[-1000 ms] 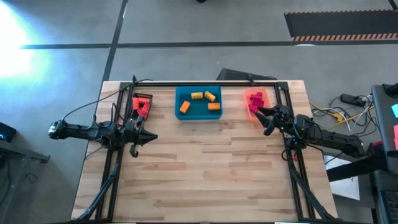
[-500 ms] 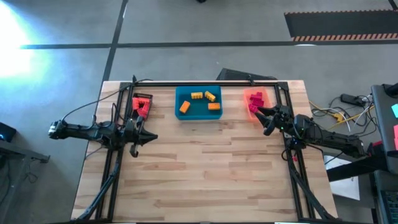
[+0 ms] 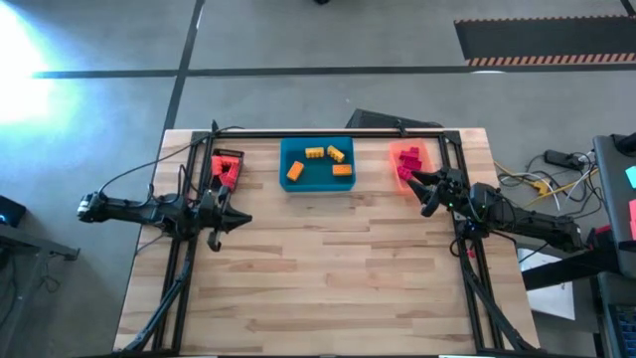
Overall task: Sort & place blocks by color
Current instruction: Return to Home Position
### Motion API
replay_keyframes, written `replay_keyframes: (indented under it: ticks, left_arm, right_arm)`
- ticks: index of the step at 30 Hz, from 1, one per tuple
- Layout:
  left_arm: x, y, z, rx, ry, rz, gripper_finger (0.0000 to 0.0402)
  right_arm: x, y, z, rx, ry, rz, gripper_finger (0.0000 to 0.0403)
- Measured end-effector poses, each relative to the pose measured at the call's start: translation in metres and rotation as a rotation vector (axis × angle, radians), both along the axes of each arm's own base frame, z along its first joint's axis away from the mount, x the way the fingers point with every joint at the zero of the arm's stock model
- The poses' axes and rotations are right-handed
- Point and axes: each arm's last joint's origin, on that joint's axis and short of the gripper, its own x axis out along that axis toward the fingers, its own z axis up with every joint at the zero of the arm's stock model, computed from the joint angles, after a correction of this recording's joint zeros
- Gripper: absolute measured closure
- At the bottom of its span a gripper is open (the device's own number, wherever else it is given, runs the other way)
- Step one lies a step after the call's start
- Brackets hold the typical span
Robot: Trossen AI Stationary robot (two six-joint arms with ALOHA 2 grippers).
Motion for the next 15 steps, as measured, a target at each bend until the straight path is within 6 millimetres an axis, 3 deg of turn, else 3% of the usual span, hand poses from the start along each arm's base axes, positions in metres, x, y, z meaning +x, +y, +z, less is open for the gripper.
replay_keyframes:
  ticks: [15]
  left_arm:
    - [0.0004, 0.0000, -0.0005, 0.001, 0.006, 0.000, 0.0402]
  right_arm:
    - [0.0000, 0.0000, 0.0000, 0.000, 0.000, 0.000, 0.0202]
